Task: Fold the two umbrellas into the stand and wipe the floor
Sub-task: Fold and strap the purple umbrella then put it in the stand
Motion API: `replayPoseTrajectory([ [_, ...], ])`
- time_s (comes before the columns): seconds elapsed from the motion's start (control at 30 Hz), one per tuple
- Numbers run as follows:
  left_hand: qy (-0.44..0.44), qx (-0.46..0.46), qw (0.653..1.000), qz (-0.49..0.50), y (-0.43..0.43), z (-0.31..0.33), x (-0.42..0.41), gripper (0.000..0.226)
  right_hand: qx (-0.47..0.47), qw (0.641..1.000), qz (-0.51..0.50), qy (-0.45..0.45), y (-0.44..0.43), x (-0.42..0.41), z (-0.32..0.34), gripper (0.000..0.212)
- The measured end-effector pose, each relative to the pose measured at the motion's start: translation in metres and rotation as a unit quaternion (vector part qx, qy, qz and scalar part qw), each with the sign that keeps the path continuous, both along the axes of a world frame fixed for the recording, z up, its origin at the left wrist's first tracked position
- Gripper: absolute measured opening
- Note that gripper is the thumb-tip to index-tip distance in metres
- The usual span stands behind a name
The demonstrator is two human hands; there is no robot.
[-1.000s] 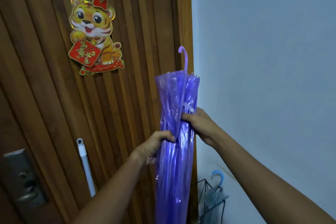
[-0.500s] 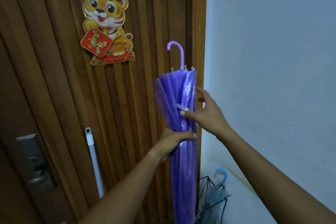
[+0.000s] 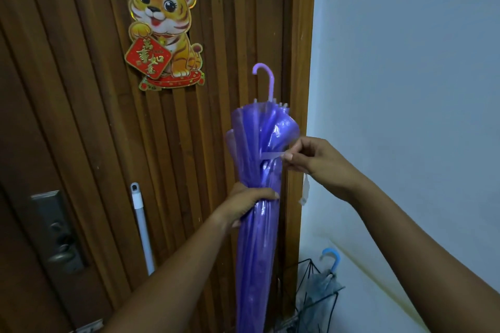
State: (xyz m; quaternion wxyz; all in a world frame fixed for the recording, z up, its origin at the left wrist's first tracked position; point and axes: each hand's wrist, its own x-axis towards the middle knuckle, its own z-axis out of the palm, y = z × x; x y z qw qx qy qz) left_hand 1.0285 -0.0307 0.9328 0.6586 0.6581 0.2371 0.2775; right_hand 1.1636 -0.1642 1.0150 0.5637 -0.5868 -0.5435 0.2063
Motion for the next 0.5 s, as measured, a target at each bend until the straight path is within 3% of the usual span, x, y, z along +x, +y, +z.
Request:
replayPoseTrajectory([
  [0.13,0.004,-0.062,0.998,0.019,0.015,0.001,-0.013,0.053,-0.033,0.999,0.028,0.002,-0.012,0.002,-0.003,0.012],
  [0.27,0.013,-0.080,0.997,-0.015,0.020,0.000,-0.020,0.061,-0.065,0.997,-0.041,0.011,-0.007,0.004,-0.008,0.016],
  [0.5,-0.009,-0.134,0.985,-0.108,0.010,0.005,-0.021,0.019,-0.064,0.991,-0.112,0.032,0.006,0.008,-0.029,0.040],
])
